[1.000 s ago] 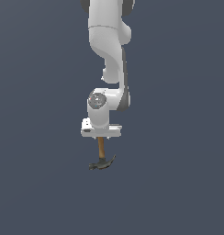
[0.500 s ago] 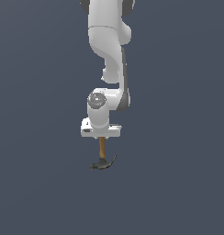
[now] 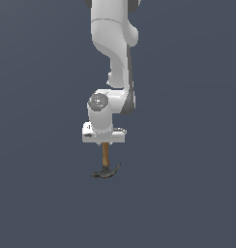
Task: Pick up the object and move it to a goal position.
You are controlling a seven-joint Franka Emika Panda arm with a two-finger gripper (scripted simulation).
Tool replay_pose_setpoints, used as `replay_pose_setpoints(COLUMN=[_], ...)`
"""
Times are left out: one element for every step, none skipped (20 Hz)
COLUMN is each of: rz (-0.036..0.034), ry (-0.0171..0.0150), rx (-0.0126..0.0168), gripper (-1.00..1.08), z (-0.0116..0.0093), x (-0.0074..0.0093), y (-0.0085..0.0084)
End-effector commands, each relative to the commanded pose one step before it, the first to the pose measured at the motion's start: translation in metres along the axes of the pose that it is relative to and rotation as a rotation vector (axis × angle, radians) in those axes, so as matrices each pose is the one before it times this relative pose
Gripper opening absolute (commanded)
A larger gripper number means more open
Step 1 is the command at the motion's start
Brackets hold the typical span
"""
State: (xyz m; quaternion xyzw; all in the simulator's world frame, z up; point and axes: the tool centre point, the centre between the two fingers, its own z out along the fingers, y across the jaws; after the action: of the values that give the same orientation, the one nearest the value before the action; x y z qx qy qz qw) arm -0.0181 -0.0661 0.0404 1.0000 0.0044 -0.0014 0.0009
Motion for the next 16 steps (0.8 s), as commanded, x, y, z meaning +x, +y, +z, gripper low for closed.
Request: replay_pose_setpoints(rz=[0.00027, 0.00000, 0.00000, -0.00036, 0.00000, 0.00000, -0.00036, 0.00000, 0.00000, -0.00038, 0.00000, 0.00000, -0.00040, 0.00000, -0.00041, 0.00000], ry=[0.00494, 0.00000, 0.00000, -0.00015, 0.00000, 0.00000, -0.00014, 0.00000, 0.00000, -0.00014, 0.00000, 0.00000, -0.00014, 0.00000, -0.00015, 0.00000], rx=[-0.00053, 0.00000, 0.00000, 0.00029, 0.00000, 0.00000, 0.00029, 0.00000, 0.00000, 0.00028, 0.00000, 0.00000, 0.00025, 0.00000, 0.00022, 0.00000], gripper=[-1.00, -1.00, -1.00, -1.00, -1.00, -1.00, -1.00, -1.00, -1.00, -1.00, -1.00, -1.00, -1.00, -1.00, -1.00, -1.00], z=[-0.01692, -0.00712, -0.00766, -0.00807, -0.00869, -0.00919, -0.00956, -0.01010, -0.01041, -0.01053, -0.01080, -0.01089, -0.01069, -0.01070, -0.01048, -0.01050], x=[0.00387, 0.00111, 0.00120, 0.00133, 0.00137, 0.00146, 0.00159, 0.00162, 0.00169, 0.00179, 0.00178, 0.00181, 0.00188, 0.00181, 0.00189, 0.00181], y=[0.00645, 0.00295, 0.00317, 0.00318, 0.00359, 0.00379, 0.00379, 0.00416, 0.00428, 0.00418, 0.00444, 0.00448, 0.00424, 0.00440, 0.00415, 0.00433])
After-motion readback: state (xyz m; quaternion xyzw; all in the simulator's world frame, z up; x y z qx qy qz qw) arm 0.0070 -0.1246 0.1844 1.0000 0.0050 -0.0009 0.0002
